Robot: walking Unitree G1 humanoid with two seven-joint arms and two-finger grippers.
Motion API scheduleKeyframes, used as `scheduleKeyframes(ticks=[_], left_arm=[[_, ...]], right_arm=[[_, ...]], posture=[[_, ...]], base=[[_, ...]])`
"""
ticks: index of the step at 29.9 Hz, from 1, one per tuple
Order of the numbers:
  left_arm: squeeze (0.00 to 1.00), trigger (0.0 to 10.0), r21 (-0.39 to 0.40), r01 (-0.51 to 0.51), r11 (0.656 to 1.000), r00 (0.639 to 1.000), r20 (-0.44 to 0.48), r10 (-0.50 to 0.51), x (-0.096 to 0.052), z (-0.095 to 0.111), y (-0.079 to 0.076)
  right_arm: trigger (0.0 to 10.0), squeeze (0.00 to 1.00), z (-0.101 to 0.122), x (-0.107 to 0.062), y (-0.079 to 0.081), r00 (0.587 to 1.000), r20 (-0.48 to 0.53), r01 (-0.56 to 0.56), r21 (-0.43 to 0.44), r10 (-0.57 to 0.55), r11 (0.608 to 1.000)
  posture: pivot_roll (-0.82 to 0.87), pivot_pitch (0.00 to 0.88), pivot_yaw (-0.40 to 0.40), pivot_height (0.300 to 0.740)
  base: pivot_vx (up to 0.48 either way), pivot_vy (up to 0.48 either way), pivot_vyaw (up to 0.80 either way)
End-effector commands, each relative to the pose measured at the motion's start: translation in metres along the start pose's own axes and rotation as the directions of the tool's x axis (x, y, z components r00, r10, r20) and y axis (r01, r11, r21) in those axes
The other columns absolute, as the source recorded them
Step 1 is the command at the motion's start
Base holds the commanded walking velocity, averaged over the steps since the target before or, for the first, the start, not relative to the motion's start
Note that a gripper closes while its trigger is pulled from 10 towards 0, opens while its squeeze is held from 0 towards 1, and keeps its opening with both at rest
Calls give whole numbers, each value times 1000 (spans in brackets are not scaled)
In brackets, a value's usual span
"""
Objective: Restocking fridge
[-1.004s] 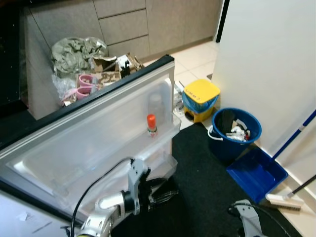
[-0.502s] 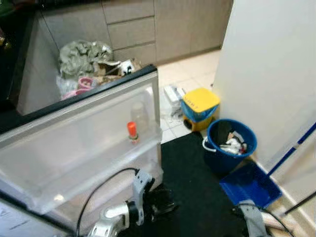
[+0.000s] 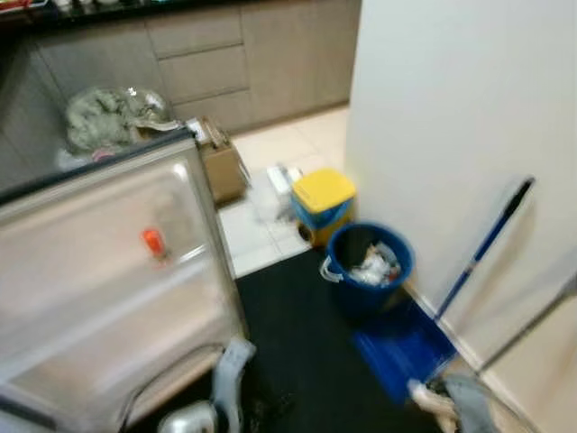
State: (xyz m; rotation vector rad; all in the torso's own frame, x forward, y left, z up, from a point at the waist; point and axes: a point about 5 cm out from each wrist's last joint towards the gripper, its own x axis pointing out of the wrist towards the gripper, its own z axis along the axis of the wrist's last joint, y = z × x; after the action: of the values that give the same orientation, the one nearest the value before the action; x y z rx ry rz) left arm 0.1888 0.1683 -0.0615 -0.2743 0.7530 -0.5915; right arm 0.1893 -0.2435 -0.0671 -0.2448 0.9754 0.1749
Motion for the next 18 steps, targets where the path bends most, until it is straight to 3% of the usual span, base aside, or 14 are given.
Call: scheduleKeyframes(ticks=[1,4,6,8,9,10,13,15,18], left_arm=[[0,10000,-10,-87,996,996,-18,87,-6,-9,6],[0,10000,-43,-243,969,970,-40,241,-14,-21,16],[0,10000,-117,-368,923,930,-68,362,-23,-35,23],[0,10000,-147,-394,907,919,-71,388,-26,-38,24],[0,10000,-195,-450,872,893,-89,441,-32,-46,27],[0,10000,-195,-450,872,893,-89,441,-32,-46,27],[0,10000,-254,-538,803,842,-130,523,-43,-58,33],[0,10000,-247,-589,769,807,-146,572,-49,-63,36],[0,10000,-240,-616,750,787,-152,598,-51,-64,37]], right_arm=[[10000,0,-5,0,2,1000,-14,17,-34,-17,999],[10000,0,-6,0,1,999,-20,32,-37,-32,999],[10000,0,-6,-1,-2,1000,-16,19,6,-19,1000],[10000,0,-6,-2,-3,1000,-18,14,18,-14,1000],[10000,0,-6,-2,-3,1000,-6,5,71,-5,997],[10000,0,-6,-2,-3,1000,-6,5,71,-5,997],[10000,0,-5,-1,0,1000,0,-3,111,3,994],[10000,0,-7,0,6,1000,-11,-17,90,18,996],[10000,0,-9,1,9,1000,-17,-22,85,23,996]], posture=[[-35,93,10,740],[-33,89,7,740],[-31,83,6,740],[-34,79,6,740],[-38,78,5,740],[-38,78,5,740],[-51,70,6,740],[-44,73,4,740],[-33,71,4,740]], base=[[0,0,0],[0,0,0],[0,0,0],[0,0,0],[0,0,0],[0,0,0],[0,0,613],[0,0,706],[0,0,706]])
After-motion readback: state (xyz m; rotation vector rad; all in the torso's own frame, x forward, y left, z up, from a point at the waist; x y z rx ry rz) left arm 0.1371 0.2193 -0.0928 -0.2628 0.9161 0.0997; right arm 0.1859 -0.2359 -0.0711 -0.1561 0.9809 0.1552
